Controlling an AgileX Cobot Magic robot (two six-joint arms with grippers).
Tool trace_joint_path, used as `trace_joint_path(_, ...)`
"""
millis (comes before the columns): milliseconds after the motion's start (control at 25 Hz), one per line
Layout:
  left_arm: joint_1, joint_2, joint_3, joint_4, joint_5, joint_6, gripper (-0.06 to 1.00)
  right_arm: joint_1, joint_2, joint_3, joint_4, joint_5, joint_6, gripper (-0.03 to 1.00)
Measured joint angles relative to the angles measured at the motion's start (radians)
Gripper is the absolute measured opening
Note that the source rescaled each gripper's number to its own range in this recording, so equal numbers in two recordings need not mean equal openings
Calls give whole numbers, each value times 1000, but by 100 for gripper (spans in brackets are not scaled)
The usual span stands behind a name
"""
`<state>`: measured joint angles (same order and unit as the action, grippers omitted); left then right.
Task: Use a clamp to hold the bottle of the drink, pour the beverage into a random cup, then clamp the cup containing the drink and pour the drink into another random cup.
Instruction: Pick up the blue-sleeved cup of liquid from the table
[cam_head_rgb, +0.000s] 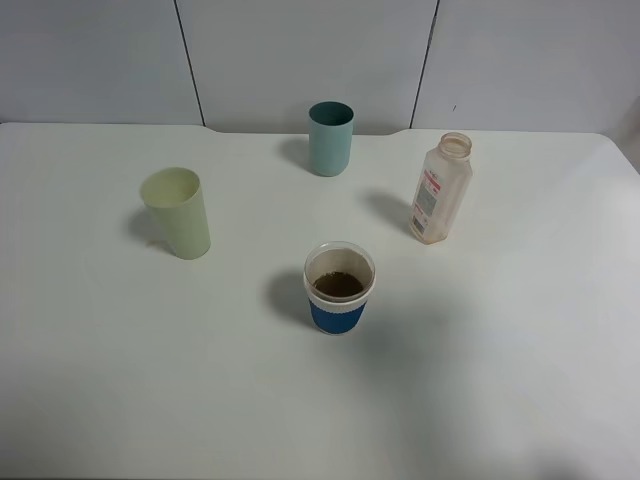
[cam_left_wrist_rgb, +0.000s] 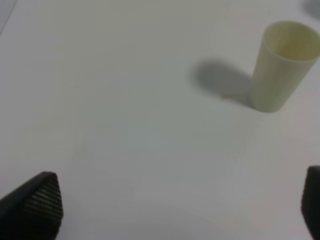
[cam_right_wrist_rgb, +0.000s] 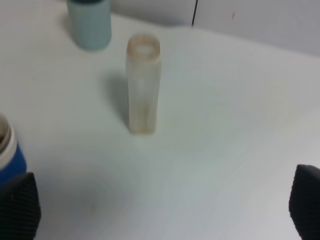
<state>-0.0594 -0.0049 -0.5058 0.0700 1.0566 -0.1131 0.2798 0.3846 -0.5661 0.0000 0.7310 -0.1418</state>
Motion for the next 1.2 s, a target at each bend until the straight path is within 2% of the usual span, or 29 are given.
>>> trace_joint_path(360,0,0,0,0,0,0,89,0,-140,-16,0,287,15,100)
trace_joint_path(600,0,0,0,0,0,0,89,0,-212,-24,0,418,62,100)
trace_joint_path(960,0,0,0,0,0,0,89,0,-314,38,0,411,79,100)
trace_joint_path(1200,0,0,0,0,0,0,89,0,-383,64,-21,352,105,100)
